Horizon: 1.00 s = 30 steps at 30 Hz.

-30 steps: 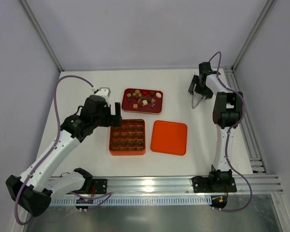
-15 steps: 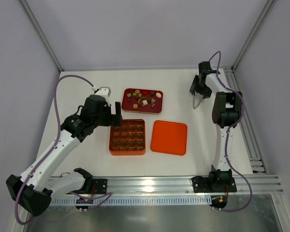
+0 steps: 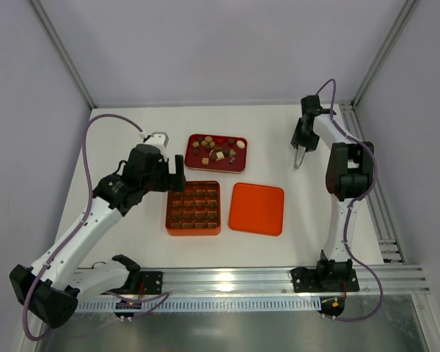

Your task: Pack the chocolate

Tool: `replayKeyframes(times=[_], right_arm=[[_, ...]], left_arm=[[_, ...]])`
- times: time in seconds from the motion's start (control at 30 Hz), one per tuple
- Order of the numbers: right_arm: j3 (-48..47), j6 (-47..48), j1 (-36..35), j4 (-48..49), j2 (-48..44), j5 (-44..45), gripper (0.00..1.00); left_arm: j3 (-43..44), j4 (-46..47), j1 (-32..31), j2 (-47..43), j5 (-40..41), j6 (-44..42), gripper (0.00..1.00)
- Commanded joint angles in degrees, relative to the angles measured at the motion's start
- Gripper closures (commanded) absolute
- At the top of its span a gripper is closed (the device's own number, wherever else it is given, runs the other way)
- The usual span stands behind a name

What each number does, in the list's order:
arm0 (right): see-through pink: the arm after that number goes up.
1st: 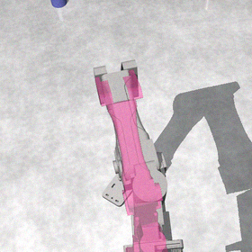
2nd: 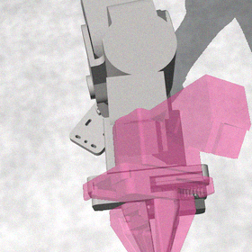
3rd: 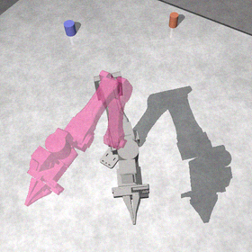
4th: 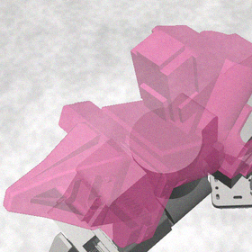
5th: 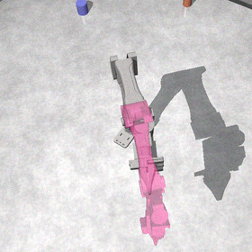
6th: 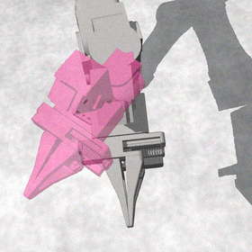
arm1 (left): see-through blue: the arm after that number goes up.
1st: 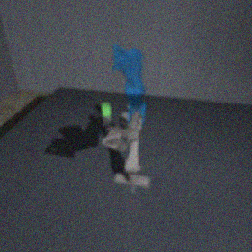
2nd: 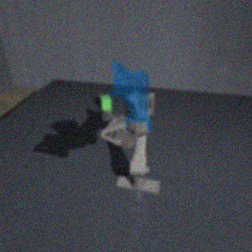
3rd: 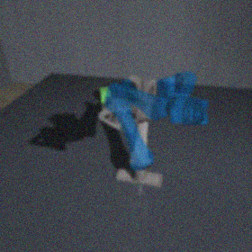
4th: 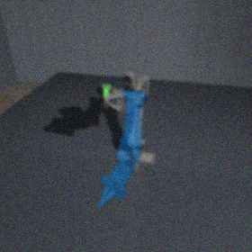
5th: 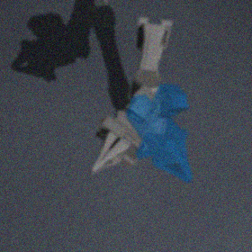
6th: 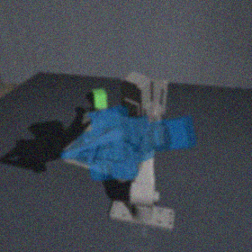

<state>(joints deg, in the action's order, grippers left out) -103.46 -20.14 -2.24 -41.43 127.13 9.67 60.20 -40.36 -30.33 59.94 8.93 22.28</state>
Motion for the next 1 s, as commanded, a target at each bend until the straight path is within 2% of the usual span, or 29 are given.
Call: replayKeyframes(times=[0.0, 0.4, 0.6, 0.97], right_arm=[[4.30, 0.98, -1.19, 2.93, -11.79, 0.17, 0.50], [21.00, 0.19, -3.82, 6.01, -29.21, -2.03, 0.50], [26.63, 0.28, -6.37, 5.57, -38.09, -2.46, 0.54], [29.81, -0.25, -15.24, 1.27, -49.96, -4.84, 0.55]], left_arm=[[-0.70, 2.39, -0.17, -0.35, -0.23, 0.13, 0.00], [-2.55, 3.09, -0.17, -0.88, -0.49, 1.01, 0.00], [-3.07, 3.09, -0.17, -1.14, 0.47, 1.18, 0.00], [-3.43, 3.00, -0.17, -1.41, 2.06, 1.18, 0.00]])
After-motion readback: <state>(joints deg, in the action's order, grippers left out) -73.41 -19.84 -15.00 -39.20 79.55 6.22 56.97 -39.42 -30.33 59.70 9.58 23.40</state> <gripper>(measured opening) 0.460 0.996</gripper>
